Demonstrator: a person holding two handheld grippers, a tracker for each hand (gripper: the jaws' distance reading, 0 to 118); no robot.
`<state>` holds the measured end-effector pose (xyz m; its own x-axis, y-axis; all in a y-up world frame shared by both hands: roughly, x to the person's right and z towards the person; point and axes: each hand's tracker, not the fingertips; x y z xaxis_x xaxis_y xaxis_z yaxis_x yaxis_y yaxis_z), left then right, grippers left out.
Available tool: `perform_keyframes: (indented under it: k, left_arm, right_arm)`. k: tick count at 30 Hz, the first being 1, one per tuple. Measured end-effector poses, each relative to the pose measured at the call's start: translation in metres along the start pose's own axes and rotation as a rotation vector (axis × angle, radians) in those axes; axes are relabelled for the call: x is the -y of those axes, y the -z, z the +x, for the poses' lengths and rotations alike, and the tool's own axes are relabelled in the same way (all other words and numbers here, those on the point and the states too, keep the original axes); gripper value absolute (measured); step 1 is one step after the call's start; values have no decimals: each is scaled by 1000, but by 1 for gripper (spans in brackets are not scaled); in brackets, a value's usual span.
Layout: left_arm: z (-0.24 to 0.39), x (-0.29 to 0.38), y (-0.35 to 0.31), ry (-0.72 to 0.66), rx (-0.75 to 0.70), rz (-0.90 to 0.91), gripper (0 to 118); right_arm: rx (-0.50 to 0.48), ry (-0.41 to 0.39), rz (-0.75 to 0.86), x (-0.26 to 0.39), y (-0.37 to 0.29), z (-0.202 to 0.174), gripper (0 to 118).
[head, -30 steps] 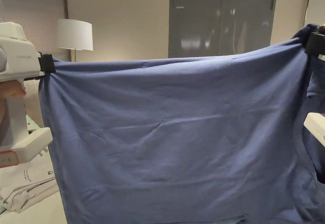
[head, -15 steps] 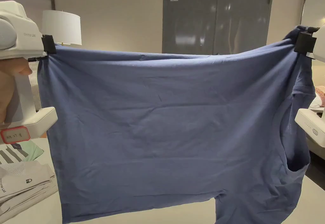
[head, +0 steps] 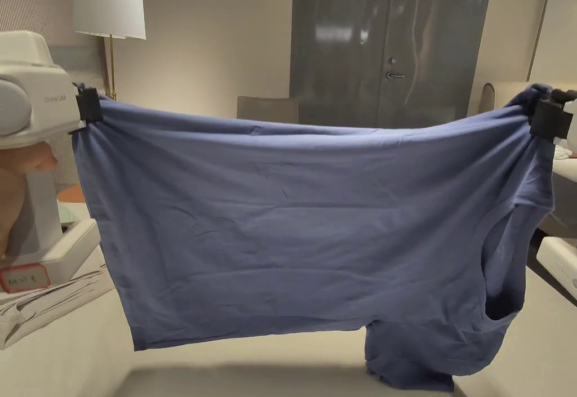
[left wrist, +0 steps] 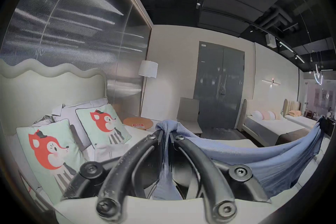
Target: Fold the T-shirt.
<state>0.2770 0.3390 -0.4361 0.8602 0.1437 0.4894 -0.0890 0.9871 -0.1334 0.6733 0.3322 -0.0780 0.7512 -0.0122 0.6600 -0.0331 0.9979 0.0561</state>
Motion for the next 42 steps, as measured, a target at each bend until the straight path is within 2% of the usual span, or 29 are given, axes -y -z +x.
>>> perform_keyframes:
  k: [9, 15, 20, 26, 32, 38, 42]
  left_arm:
    - [-34, 55, -101, -23, 5, -99, 3]
    - [-57, 112, -186, 49, 7, -229, 3]
    - [-83, 173, -258, 41, 1, -380, 3]
    - [-108, 248, -325, 22, -5, -557, 3]
    - [-128, 311, -359, 32, -14, -722, 3]
    - [-143, 360, -364, 48, -30, -860, 3]
    - [-151, 376, -364, 20, -37, -893, 3]
  right_arm:
    - [-41, 4, -109, 45, -111, 2, 2]
    - [-84, 1, -230, 93, -203, 8, 2]
    - [-102, 51, -390, 145, -279, 17, 2]
    - [-104, 25, -594, 213, -346, 24, 2]
    - [-115, 6, -801, 273, -384, 33, 2]
    - [-92, 1, -894, 310, -401, 38, 2]
    - [-73, 31, -940, 329, -405, 45, 2]
